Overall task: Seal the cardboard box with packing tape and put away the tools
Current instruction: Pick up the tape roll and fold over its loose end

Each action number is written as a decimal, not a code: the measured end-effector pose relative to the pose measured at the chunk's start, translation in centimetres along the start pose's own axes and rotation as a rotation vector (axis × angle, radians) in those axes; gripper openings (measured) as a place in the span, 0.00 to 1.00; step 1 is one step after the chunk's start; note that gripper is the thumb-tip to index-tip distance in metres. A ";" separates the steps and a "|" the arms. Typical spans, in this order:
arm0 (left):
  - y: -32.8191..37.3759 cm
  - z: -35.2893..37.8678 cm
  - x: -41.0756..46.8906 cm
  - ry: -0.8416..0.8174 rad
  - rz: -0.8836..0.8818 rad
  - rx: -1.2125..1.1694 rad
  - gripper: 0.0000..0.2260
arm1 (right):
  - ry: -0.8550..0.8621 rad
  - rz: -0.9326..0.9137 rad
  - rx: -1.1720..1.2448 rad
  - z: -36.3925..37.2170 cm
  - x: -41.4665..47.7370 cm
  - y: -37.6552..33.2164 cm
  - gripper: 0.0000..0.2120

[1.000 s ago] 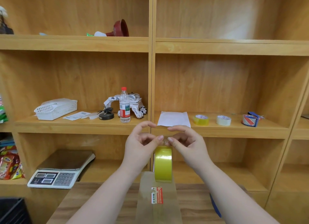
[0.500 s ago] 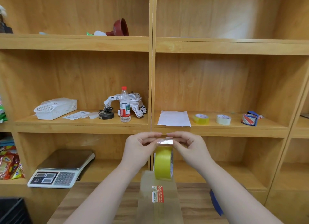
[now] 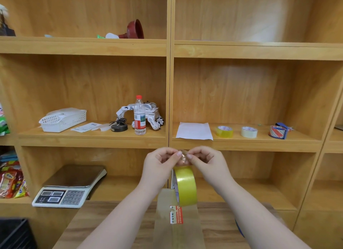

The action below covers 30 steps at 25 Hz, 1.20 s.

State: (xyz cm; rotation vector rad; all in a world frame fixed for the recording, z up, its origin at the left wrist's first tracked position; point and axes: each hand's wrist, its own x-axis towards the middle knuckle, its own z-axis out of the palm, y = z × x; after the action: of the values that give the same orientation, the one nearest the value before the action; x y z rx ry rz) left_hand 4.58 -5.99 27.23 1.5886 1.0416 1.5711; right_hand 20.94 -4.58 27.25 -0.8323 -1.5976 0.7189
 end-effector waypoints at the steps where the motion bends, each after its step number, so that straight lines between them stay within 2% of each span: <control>1: 0.1 0.1 -0.2 0.001 -0.019 -0.025 0.03 | 0.006 0.013 0.017 0.1 -0.1 0.0 0.04; 5: 0.0 0.1 -0.5 0.017 -0.040 -0.066 0.15 | 0.032 0.066 0.119 0.4 -0.6 0.0 0.15; 7: 0.2 0.2 -0.6 0.015 -0.045 -0.106 0.12 | 0.023 0.050 0.153 0.6 -1.0 -0.1 0.16; 11: 0.7 -0.1 -0.6 -0.031 -0.024 -0.067 0.04 | 0.011 -0.043 0.081 0.4 -1.3 -0.1 0.09; 14: 0.8 -0.5 -0.6 -0.084 -0.034 -0.015 0.03 | -0.001 -0.036 0.090 0.0 -1.5 -0.2 0.08; 21: 0.5 -0.4 -0.7 -0.098 -0.019 0.133 0.04 | 0.010 -0.020 0.088 -0.2 -2.1 0.0 0.15; 30: 0.6 0.2 -1.0 -0.105 -0.039 0.130 0.05 | 0.035 -0.021 -0.022 -0.6 -2.5 -0.2 0.14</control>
State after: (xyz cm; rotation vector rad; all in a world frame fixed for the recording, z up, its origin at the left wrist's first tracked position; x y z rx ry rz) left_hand 4.92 -7.14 27.23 1.7082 1.1289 1.4032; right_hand 21.77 -6.77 26.15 -0.8383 -1.5827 0.6696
